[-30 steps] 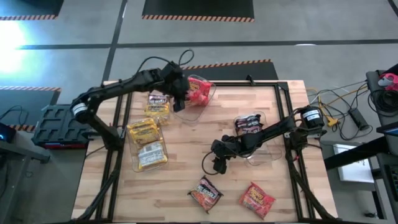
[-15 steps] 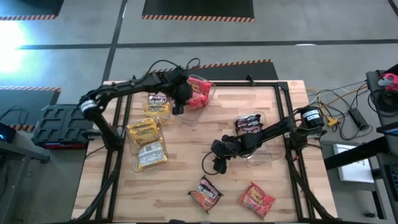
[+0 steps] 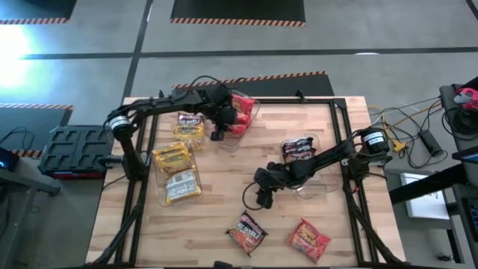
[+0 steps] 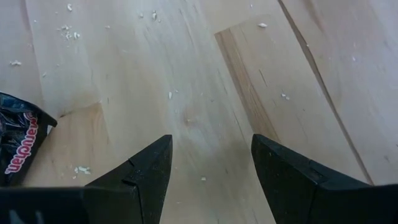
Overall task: Sort Maruchan noodles
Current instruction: Put the top orange pack noodle into the top transparent bin
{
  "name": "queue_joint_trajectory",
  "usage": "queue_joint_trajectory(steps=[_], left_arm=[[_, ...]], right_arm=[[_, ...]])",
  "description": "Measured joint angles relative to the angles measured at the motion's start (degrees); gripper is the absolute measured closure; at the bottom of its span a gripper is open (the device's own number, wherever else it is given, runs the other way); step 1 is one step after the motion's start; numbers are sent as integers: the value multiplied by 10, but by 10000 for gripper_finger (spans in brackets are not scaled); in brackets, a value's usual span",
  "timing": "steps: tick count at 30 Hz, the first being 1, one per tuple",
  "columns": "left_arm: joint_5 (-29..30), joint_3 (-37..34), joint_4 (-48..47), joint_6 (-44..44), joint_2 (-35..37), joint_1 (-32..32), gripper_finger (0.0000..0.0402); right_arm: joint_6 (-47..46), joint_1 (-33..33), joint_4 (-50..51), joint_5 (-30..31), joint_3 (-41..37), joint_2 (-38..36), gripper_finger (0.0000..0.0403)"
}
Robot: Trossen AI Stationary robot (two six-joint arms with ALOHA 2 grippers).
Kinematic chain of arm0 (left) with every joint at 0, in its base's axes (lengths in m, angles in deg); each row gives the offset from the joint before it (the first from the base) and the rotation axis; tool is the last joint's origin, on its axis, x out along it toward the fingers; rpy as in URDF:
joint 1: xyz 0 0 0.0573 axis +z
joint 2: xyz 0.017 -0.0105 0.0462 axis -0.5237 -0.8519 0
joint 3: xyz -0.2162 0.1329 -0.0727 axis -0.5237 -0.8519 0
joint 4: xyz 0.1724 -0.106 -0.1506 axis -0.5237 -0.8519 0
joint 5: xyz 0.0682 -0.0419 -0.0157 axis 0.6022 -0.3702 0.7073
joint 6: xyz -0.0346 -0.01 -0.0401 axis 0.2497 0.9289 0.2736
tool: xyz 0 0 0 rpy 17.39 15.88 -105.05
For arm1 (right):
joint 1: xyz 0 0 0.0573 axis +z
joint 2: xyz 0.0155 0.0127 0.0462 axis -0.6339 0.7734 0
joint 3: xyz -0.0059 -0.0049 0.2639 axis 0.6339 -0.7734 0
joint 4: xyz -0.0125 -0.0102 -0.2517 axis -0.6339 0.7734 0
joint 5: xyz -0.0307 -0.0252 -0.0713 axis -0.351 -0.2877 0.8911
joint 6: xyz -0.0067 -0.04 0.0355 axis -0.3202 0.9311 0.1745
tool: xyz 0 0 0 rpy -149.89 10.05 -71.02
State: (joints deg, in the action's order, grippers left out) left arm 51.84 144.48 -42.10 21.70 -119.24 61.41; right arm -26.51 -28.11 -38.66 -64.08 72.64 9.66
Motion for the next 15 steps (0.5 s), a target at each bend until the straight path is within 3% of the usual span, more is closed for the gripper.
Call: queue_joint_trajectory(steps=[7, 15], left_arm=[[24, 0, 41, 40, -24, 9, 301], [75, 1, 33, 79, -27, 10, 260]], right_arm=[[0, 0, -1, 1, 0, 0, 193], [0, 0, 1, 0, 0, 0, 193]])
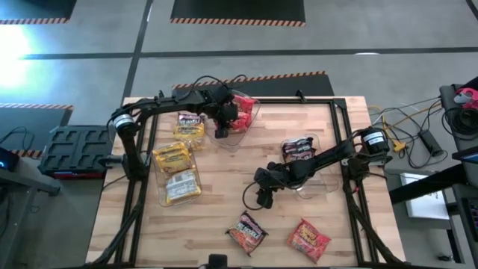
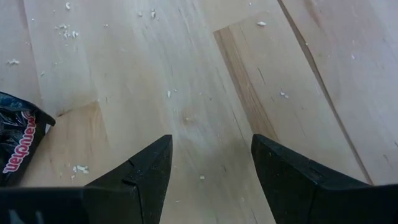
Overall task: Sort Maruchan noodles
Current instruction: Put the top orange pack noodle into the top transparent bin, then put the bottom black pack noodle into the bottom right transparent bin
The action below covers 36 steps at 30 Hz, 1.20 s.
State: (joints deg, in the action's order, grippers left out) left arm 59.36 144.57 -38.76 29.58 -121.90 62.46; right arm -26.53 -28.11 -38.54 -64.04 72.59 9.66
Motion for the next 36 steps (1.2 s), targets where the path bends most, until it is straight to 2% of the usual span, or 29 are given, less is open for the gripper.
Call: queue_joint_trajectory(steps=[9, 17, 25, 31, 36], left_arm=[[56, 14, -24, -1, 20, 1, 214], [82, 74, -26, -2, 22, 10, 210], [96, 158, -61, 45, 30, 15, 210], [64, 205, -169, 124, 56, 15, 209], [-47, 158, -193, 202, 121, 1, 209]], right_arm=[[1, 0, 1, -1, 0, 0, 193], [2, 0, 1, -1, 0, 0, 193], [23, 0, 2, 12, 0, 0, 193], [22, 0, 2, 12, 0, 0, 193], [20, 0, 1, 12, 3, 0, 193]])
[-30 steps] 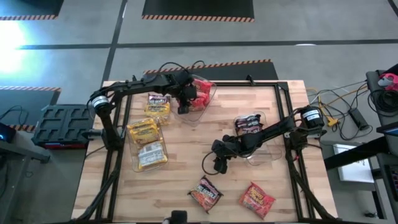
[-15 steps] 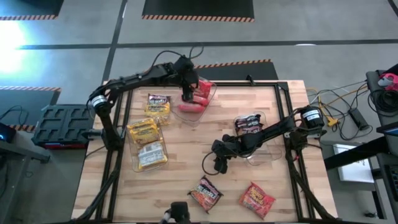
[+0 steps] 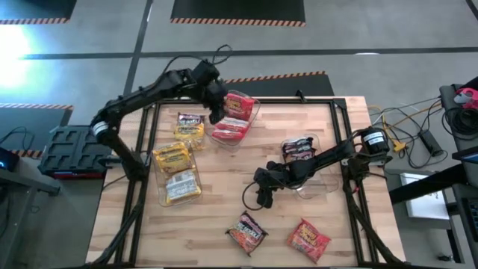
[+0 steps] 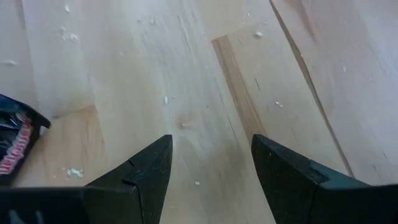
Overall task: Sort Maruchan noodles
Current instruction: Put the bottom black pack noodle into the bottom right transparent bin
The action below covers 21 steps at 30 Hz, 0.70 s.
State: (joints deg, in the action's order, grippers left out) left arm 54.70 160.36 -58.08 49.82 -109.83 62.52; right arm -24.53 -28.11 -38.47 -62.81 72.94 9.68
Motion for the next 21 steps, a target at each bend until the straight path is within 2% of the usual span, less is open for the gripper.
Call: queue_joint_trajectory(steps=[2, 4, 7, 12, 17, 21], left_arm=[[-30, -44, 12, 29, 39, -22, 209], [-30, -100, 43, 56, 86, -60, 209], [8, -201, 126, 114, 159, -129, 209], [87, -371, 339, 205, 252, -259, 209], [157, -510, 563, 237, 283, -370, 209], [223, -574, 685, 248, 280, -436, 209]], right_arm=[[0, 0, -1, 0, 4, 0, 193], [-1, 0, -1, 0, 9, 0, 193], [-1, 0, -1, 0, 19, 0, 193], [-1, 0, -1, 0, 43, 0, 193], [-1, 0, -1, 0, 78, 0, 193], [-1, 0, 0, 0, 116, 0, 193]])
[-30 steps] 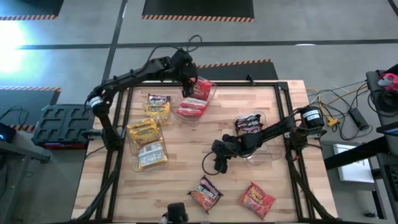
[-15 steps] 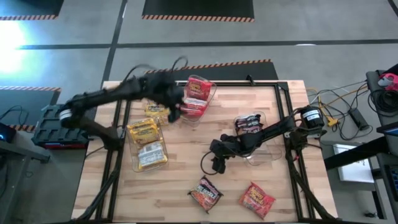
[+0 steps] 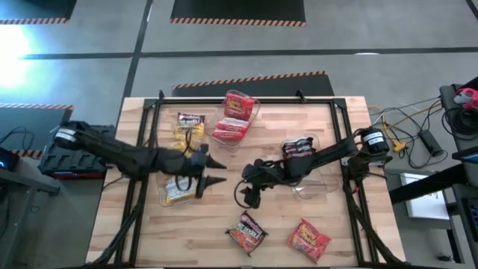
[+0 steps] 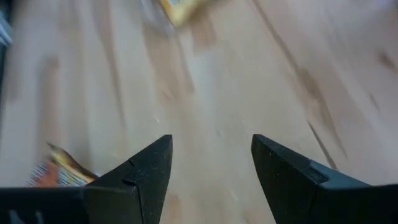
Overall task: Sort Maruchan noodles
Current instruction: Put the bottom black pack noodle into the bottom right transparent bin
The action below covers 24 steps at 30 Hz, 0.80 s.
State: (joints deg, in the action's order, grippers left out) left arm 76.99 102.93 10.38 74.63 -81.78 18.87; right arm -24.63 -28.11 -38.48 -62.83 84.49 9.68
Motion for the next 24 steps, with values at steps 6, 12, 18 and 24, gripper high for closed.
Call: queue_joint_trajectory(steps=[6, 12, 18, 24], left_arm=[[90, -45, 138, -16, -34, -90, 209], [167, -53, 152, -2, -58, -186, 209], [231, -42, 152, -1, -98, -260, 209], [231, 2, 161, -1, -176, -275, 210]], right_arm=[[40, 0, -3, 7, 69, 0, 193], [94, 4, 40, 35, 84, -1, 193], [34, 22, 110, -4, 63, 1, 193], [-104, 56, 106, -80, 45, 2, 193]])
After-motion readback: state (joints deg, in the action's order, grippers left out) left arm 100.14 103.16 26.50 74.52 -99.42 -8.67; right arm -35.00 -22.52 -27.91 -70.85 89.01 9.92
